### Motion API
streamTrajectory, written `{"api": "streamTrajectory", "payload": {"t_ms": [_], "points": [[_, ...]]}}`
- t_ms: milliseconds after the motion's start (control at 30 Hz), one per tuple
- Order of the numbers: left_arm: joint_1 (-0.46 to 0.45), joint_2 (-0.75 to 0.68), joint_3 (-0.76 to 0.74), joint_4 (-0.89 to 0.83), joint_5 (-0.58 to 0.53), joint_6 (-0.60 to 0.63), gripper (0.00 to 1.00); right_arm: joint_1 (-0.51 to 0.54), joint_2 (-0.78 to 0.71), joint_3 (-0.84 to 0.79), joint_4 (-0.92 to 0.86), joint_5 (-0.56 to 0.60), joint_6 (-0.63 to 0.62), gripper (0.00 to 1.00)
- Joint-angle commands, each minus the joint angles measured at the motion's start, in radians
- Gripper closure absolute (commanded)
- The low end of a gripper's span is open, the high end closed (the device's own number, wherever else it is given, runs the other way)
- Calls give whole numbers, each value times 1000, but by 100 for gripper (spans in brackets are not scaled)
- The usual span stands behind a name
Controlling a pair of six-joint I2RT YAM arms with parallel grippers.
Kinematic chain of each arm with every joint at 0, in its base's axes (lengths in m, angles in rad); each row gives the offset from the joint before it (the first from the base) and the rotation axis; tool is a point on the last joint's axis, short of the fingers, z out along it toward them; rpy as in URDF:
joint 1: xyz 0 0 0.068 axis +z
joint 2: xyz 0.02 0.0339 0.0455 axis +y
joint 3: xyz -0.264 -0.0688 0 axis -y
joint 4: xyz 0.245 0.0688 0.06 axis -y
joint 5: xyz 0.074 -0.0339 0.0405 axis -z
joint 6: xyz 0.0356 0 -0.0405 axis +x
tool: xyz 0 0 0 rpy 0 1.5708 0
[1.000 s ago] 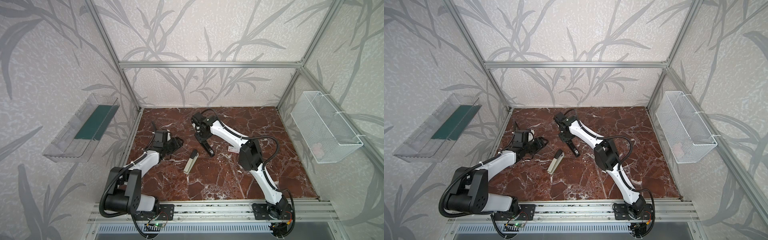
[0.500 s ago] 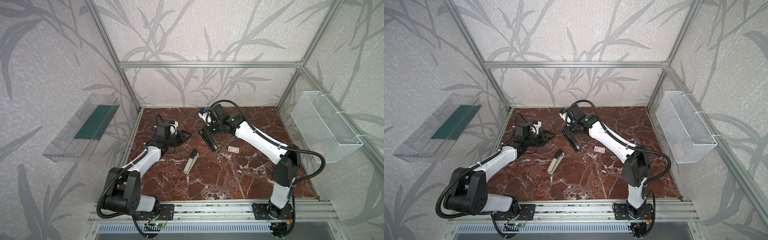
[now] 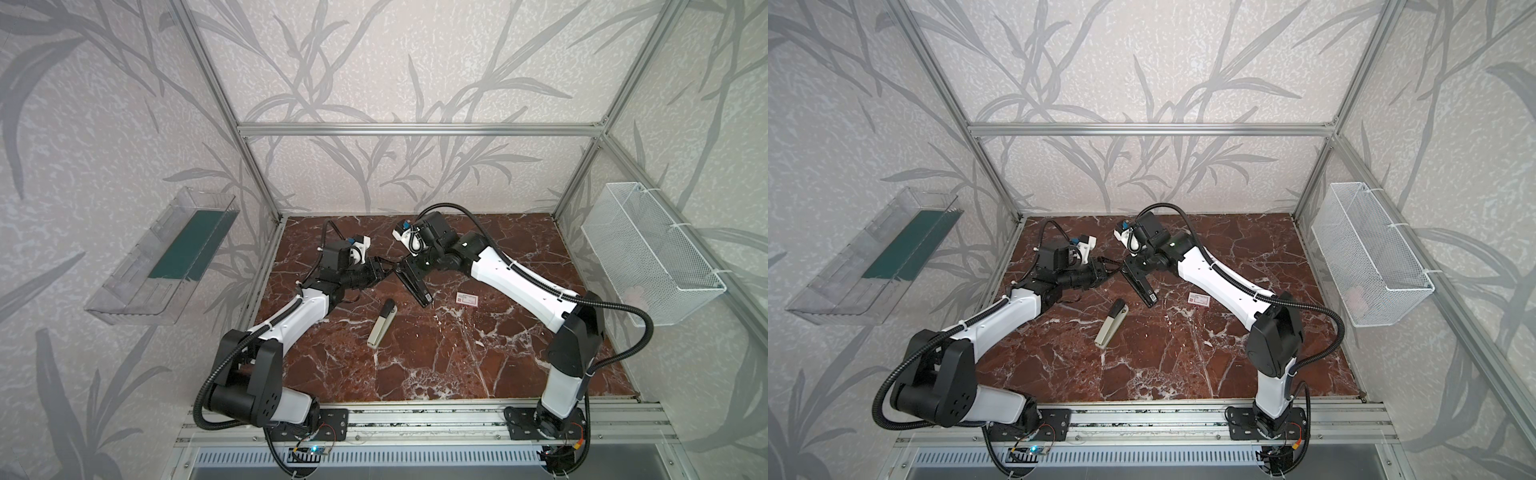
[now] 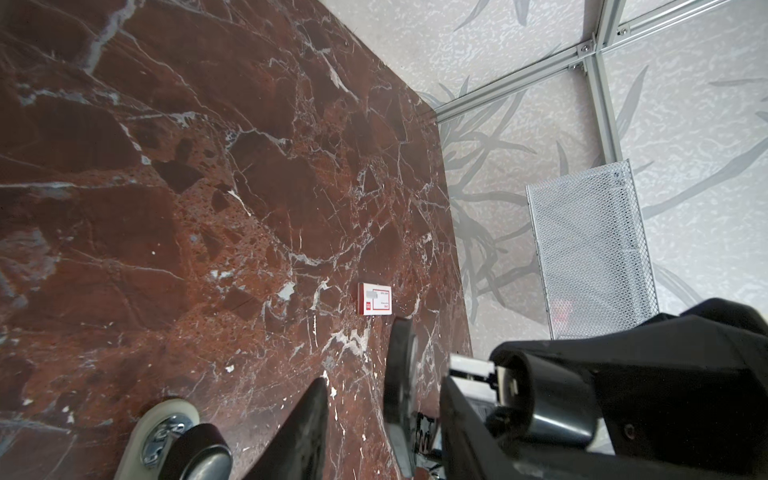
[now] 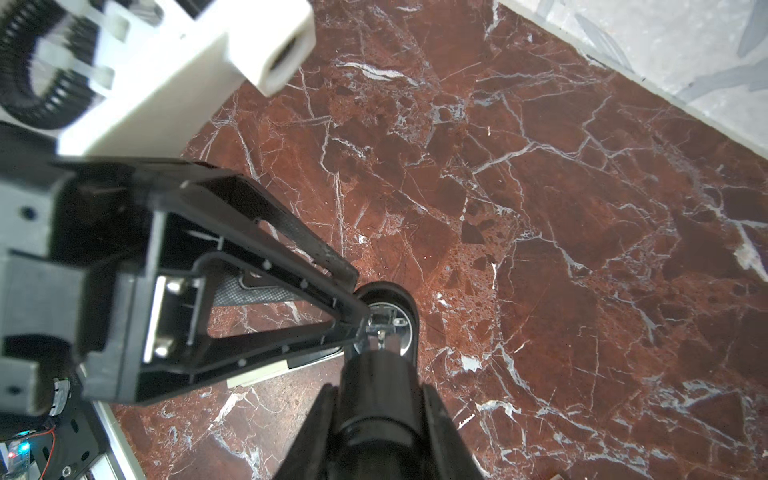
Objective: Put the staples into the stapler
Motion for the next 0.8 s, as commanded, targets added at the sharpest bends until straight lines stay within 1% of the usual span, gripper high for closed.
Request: {"api": "streamTrajectory", "payload": {"t_ms": [0, 133, 200, 267, 367, 500, 600, 667, 767], "points": [[-14, 17, 39, 3, 19, 9, 60, 18, -58, 17, 53, -22, -17, 100], [-22, 35, 42, 7, 22, 3, 64, 25, -63, 21, 59, -24, -19, 100], [-27, 42, 33, 40, 28, -16, 70, 29, -65, 20, 61, -25, -23, 100], [-29, 53, 25, 85, 40, -46, 80, 30, -66, 20, 64, -24, -25, 100], [-28, 68, 18, 141, 50, -79, 100, 30, -67, 22, 65, -19, -30, 100], [-22, 85, 18, 169, 39, -115, 100, 22, -85, 17, 66, -11, -37, 100], [0, 81, 7, 191, 7, -149, 100, -2, -120, -13, 89, -16, -25, 100], [32, 79, -7, 214, -9, -181, 100, -27, -185, -54, 124, -32, -7, 100], [87, 87, -36, 297, 6, -253, 100, -69, -275, -145, 205, -64, 29, 100]]}}
